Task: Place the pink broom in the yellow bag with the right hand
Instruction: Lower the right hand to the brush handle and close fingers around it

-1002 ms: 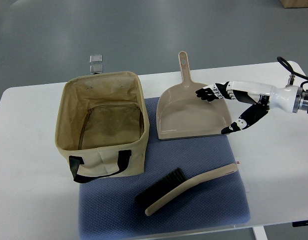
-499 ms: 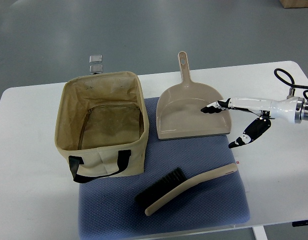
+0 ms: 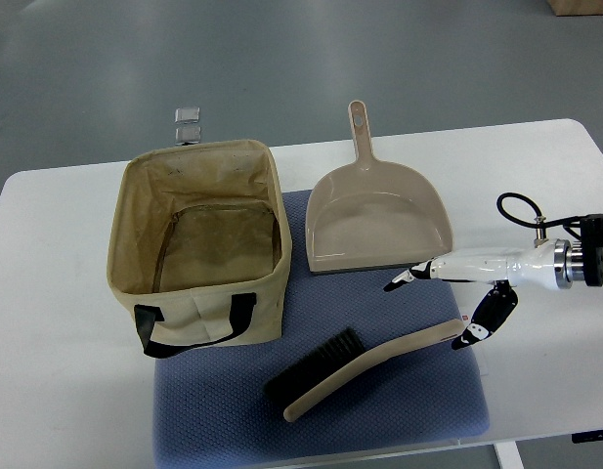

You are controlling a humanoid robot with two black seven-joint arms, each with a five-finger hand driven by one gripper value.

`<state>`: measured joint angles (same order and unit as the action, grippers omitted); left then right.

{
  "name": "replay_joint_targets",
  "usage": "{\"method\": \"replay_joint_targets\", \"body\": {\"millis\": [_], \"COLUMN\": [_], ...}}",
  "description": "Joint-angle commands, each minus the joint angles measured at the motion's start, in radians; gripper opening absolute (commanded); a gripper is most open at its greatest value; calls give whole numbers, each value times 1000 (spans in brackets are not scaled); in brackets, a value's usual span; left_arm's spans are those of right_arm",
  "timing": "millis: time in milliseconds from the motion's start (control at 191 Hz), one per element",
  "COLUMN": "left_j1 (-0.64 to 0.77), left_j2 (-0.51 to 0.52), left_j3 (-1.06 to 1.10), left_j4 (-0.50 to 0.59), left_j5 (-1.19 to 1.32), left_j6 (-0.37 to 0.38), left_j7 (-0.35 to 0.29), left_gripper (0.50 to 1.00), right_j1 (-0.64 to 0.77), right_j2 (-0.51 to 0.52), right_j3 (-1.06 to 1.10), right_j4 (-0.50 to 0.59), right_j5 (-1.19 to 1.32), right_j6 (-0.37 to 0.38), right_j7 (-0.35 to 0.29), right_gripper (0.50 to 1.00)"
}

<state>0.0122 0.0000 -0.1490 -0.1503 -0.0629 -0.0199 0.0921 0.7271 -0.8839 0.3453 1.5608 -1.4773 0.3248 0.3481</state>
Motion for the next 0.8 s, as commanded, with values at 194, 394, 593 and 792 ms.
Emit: {"method": "replay_joint_targets", "body": {"millis": [194, 394, 593, 792], "left_j1": [0, 0, 0, 0], "left_j2": [0, 0, 0, 0], "left_j3": [0, 0, 0, 0], "left_j4": [0, 0, 0, 0], "left_j5": [0, 0, 0, 0], "left_j6": [0, 0, 0, 0], "left_j7": [0, 0, 0, 0], "left_gripper": [1000, 1000, 1000, 1000], "right_j1": [80, 81, 81, 81], "right_j2": [74, 95, 114, 129], "right_j3": [-172, -192, -258, -276], "right_j4": [-2, -4, -18, -38], "right_j5": [-83, -109, -166, -198], "right_j6": [-113, -162, -236, -271], "right_j7": [-12, -58, -73, -78], "right_gripper": [915, 815, 770, 676]}}
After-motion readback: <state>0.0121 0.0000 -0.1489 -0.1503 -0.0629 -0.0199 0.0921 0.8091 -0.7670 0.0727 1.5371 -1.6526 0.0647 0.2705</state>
